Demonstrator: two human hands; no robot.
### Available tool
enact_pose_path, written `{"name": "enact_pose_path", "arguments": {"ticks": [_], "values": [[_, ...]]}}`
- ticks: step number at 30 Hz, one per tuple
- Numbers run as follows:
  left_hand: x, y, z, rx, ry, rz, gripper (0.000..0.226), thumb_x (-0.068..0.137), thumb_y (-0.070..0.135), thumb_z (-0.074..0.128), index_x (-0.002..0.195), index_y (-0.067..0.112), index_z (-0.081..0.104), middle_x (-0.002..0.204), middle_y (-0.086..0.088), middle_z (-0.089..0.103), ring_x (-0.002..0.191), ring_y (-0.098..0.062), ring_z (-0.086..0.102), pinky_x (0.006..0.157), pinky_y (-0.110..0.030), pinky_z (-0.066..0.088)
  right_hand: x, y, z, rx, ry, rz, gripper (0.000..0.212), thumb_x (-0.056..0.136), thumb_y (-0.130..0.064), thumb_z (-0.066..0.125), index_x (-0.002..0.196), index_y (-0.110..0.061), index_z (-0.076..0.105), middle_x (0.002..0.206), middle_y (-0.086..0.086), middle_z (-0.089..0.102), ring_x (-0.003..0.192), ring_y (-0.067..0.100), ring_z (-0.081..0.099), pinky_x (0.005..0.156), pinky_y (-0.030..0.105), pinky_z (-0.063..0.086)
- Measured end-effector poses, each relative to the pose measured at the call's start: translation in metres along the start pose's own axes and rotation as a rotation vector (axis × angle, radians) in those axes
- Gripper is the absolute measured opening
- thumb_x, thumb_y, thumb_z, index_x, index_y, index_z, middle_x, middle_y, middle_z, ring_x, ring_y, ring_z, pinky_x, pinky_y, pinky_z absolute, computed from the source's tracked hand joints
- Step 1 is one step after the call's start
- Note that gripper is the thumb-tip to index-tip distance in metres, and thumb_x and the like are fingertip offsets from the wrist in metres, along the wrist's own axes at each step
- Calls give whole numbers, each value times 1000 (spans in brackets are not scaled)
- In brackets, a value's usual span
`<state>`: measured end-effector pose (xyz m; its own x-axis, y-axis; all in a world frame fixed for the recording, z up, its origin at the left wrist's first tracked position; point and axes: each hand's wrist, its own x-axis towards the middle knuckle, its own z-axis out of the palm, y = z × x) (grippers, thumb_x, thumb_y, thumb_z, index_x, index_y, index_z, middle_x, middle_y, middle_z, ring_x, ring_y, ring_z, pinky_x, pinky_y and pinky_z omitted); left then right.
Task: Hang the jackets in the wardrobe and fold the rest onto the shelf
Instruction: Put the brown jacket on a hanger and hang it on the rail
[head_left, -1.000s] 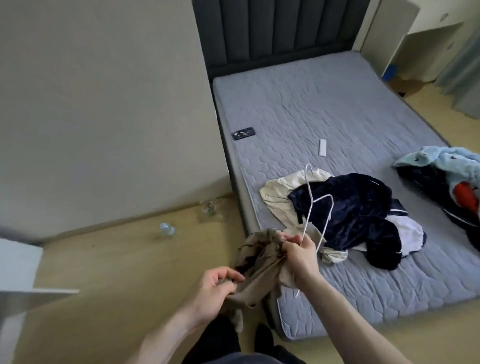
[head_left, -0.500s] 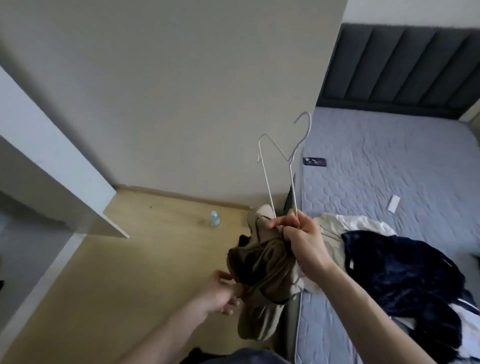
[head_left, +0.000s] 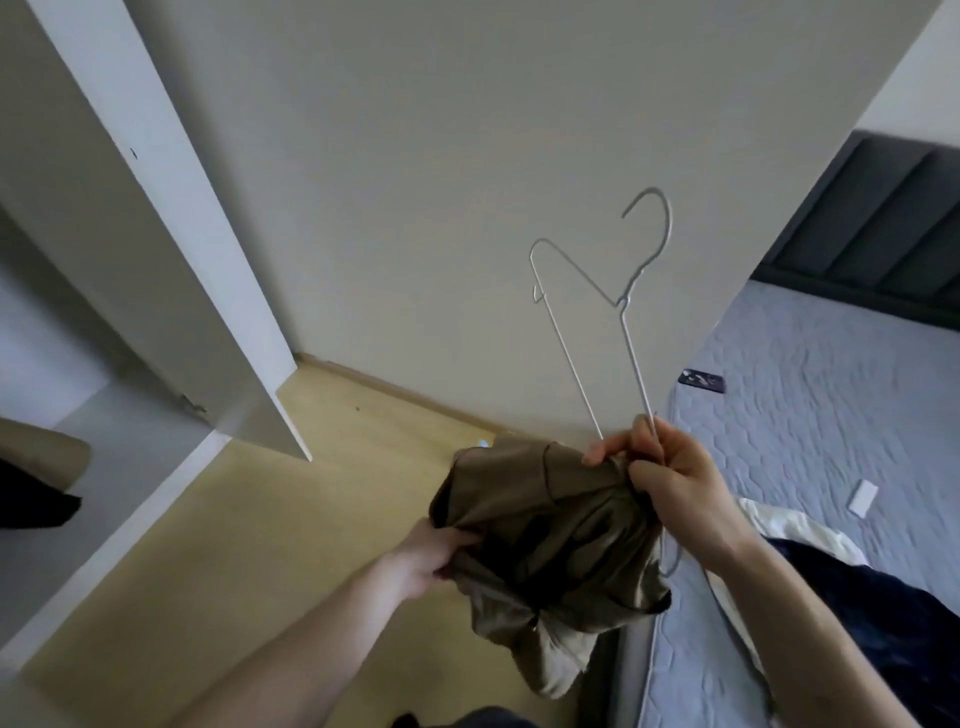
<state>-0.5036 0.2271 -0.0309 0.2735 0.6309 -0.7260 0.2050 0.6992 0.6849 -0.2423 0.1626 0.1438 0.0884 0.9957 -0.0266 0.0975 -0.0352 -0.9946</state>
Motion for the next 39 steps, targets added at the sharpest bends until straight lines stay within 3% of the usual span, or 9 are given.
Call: {"name": "enact_pose_path", "arguments": {"ticks": [4,11,17,20,26,30,34,36,39], "values": [[-27,26,-56,57,36,7,50,67,22,84,112,2,72,97,-17,79,90,-33,77,73,-40,62,7,20,7,-331,112,3,36,72,23,41,70,-12,33,91,2,77,88,28,62,84,44,45],[-80,75,-120,-41,-24,215,27,97,11,64,123,12,70,116,-16,75,110,-34,72,102,-49,52,17,35,27,-641,124,144,45,75,16,53,81,-25,71,82,-9,74,80,21,68,66,31,51],[-105,108,-146,0,230,508,33,94,6,66,119,26,69,106,4,79,98,-13,75,82,-23,58,14,21,47,-627,-1,141,15,90,-13,77,79,-22,73,74,-1,77,69,17,73,76,48,61],[-106,112,-164,215,327,544,36,92,13,66,120,35,66,110,14,74,106,-9,69,92,-26,55,6,-1,59,-610,-91,55,33,94,-51,62,72,-27,67,61,1,65,55,18,61,61,46,53],[-104,117,-208,613,505,519,57,91,10,55,148,15,51,138,-5,64,124,-28,61,106,-39,48,-10,-25,76,-627,-180,-37,34,92,-64,45,95,-50,76,86,19,71,76,31,67,78,50,53],[-107,124,-230,692,573,518,48,90,6,55,138,12,61,127,-10,69,116,-30,64,96,-34,49,-15,-24,80,-666,-245,-58,46,93,-77,38,101,-54,77,106,28,68,96,45,66,75,35,45],[-116,132,-231,750,555,590,31,87,4,54,91,32,65,69,16,60,69,-17,59,57,-21,37,-16,-25,92,-622,-241,-133,62,84,-92,34,101,-50,77,86,26,67,69,13,50,70,31,35],[-123,139,-225,755,515,644,32,86,2,53,86,32,64,60,18,53,54,-5,45,54,-22,35,-15,-22,98,-623,-216,-175,62,86,-90,35,103,-47,76,61,8,51,62,9,38,62,31,30],[-135,152,-213,748,452,731,27,85,1,51,92,23,66,61,12,49,54,-8,39,55,-26,34,-13,-18,106,-653,-155,-219,54,92,-82,37,104,-46,75,61,7,38,55,6,28,54,32,25]]}}
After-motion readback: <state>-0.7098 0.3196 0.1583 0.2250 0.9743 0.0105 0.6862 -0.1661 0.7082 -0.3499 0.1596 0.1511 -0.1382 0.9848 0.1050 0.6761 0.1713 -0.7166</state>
